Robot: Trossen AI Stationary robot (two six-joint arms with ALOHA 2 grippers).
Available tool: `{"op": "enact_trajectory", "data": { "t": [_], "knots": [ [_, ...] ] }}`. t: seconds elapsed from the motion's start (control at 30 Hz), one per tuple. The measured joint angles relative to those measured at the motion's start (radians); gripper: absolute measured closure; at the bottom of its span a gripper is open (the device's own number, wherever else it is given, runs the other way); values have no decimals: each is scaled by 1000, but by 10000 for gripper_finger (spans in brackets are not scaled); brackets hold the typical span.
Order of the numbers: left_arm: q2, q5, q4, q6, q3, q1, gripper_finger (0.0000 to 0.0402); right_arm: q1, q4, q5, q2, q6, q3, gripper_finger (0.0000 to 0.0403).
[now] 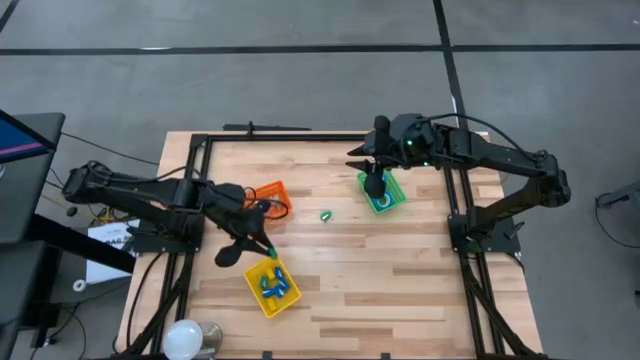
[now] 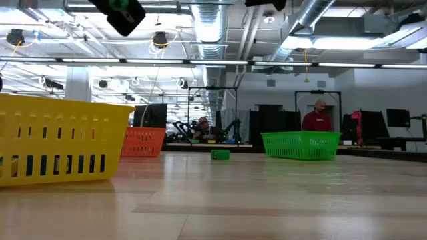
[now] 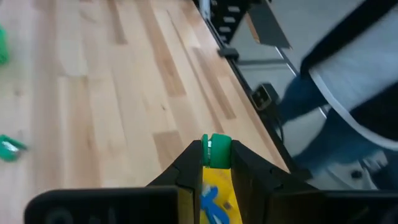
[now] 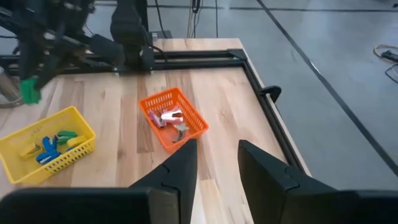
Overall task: Pick and place Stapler, Stapler remover, tape
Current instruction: Put the green stapler into the yellow basket
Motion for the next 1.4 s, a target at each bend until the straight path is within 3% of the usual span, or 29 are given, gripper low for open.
{"op": "enact_trajectory", "data": {
  "t": [0.43,0.97,1.4],
  "knots": [
    [78,-15,-50,3,-53,-171,347,-26,1,0,10,-42,-1,295],
    [180,-39,-28,4,-165,-173,344,-31,-2,0,10,-42,0,295],
    [172,-38,-23,0,-165,-172,289,-31,-2,0,10,-42,0,295]
  ]
}}
